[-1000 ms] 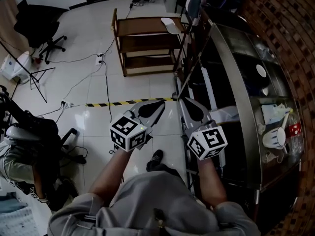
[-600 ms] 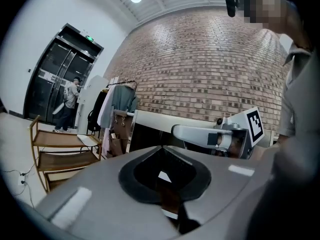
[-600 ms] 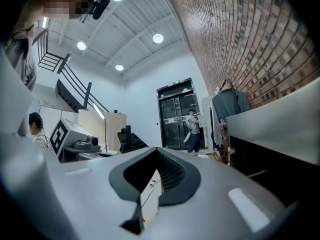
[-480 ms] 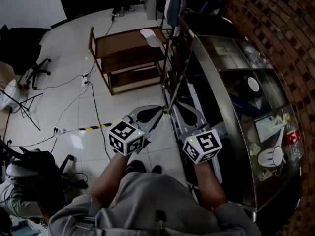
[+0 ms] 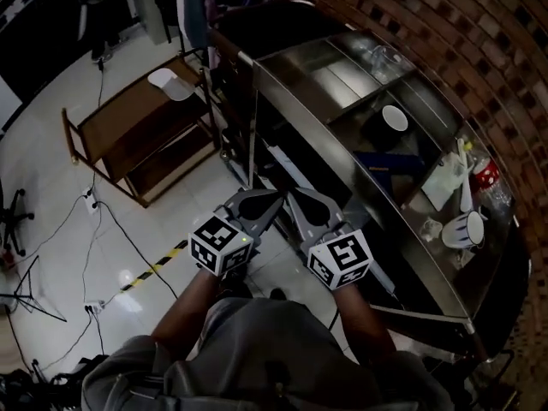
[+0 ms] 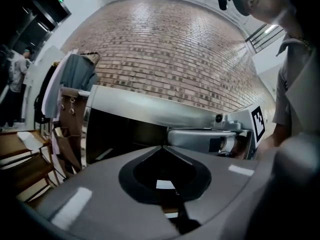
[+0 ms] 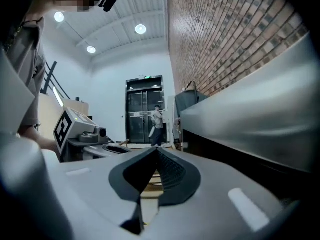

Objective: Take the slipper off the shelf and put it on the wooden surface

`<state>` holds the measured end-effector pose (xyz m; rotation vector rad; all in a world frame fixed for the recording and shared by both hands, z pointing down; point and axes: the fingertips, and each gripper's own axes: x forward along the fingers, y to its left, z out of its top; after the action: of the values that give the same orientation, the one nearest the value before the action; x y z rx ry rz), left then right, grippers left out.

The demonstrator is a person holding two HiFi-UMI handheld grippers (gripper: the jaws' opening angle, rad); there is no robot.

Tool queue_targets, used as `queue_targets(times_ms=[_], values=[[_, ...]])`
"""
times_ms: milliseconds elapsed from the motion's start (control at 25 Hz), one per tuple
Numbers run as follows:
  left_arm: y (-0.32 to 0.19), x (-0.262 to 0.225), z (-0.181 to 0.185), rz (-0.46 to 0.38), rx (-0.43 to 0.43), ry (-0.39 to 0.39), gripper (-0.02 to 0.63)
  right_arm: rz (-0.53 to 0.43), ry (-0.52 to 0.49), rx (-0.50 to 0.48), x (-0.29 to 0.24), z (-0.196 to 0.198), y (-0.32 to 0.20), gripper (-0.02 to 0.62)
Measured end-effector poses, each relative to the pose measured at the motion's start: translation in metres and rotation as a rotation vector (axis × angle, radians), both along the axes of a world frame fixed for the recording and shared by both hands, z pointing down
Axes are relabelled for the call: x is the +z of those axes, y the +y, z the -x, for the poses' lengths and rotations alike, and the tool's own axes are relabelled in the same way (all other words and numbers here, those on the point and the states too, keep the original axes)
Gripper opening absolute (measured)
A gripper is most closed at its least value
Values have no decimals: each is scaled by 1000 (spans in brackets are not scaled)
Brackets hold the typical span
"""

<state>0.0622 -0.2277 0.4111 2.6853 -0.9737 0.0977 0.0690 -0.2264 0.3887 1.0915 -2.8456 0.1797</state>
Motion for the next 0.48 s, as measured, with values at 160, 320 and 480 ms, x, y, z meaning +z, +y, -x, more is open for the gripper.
queue_targets(times_ms=[160, 320, 480], values=[[-15, 7, -21, 29, 185, 4, 5, 19, 3, 181, 3, -20, -15, 0], [-15, 16, -55, 51, 353, -4, 5, 53, 14, 370, 15, -59, -11, 0], [-1, 35, -88, 73, 497, -26, 5, 98, 19, 576, 33, -104, 13, 0]])
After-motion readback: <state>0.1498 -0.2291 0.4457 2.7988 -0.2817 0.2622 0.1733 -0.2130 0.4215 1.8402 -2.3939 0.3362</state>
